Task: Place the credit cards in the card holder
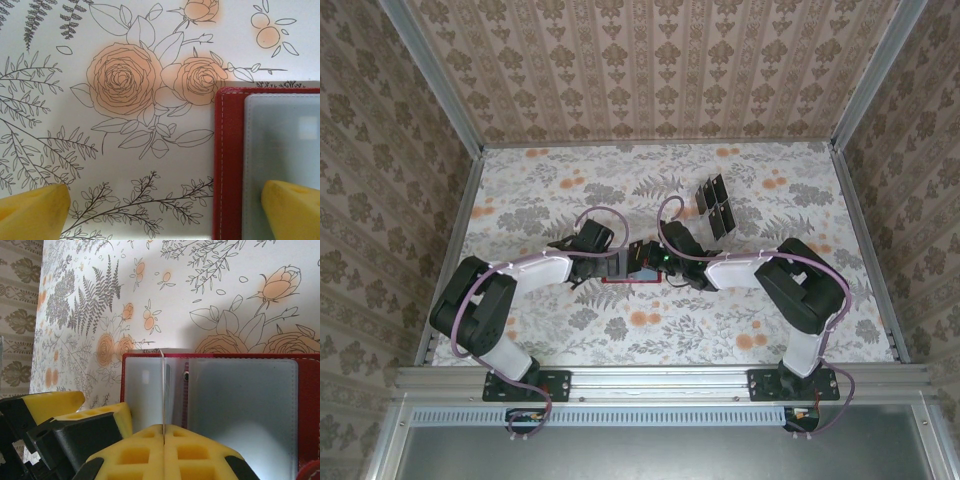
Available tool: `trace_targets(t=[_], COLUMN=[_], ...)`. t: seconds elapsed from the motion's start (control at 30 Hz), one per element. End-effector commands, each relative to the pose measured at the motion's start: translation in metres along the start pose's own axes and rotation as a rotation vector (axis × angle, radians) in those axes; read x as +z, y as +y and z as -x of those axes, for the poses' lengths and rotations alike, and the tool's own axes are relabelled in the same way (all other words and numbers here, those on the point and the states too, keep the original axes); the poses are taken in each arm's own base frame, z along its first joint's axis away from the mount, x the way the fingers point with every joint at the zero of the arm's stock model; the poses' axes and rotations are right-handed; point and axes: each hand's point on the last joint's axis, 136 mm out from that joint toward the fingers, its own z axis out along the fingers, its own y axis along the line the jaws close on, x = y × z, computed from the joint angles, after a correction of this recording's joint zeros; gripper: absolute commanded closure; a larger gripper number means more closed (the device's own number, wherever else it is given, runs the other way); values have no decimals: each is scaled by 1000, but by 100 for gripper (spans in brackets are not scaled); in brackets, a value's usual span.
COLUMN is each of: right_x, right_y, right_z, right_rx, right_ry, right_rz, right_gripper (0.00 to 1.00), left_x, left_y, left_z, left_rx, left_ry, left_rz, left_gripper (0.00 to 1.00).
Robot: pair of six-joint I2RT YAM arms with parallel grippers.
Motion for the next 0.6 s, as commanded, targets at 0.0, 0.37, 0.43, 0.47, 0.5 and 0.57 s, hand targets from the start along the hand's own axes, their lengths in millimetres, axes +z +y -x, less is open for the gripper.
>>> trace_targets(t=[0.0,0.37,0.43,0.47,0.5,0.57], right_x=[5,7,8,8,8,9], right_y=[-9,-16,-17,-17,-18,-19], right_z=[-5,-11,-12,-12,-14,-16], right_rx=[20,25,27,24,25,26], right_ry=[10,13,15,17,21,29], right_rz=[-5,-2,-3,-1,0,6], right_gripper=[100,100,100,100,100,100], left_x=[4,4,4,4,4,4], left_y=[22,23,23,23,23,23], left_z=[-31,-32,-31,-31,-31,-31], left_rx=[35,35,35,35,36,35], left_ry=[91,92,90,89,90,90], left_rz=[91,91,92,92,93,92], left_gripper=[0,0,0,0,1,0])
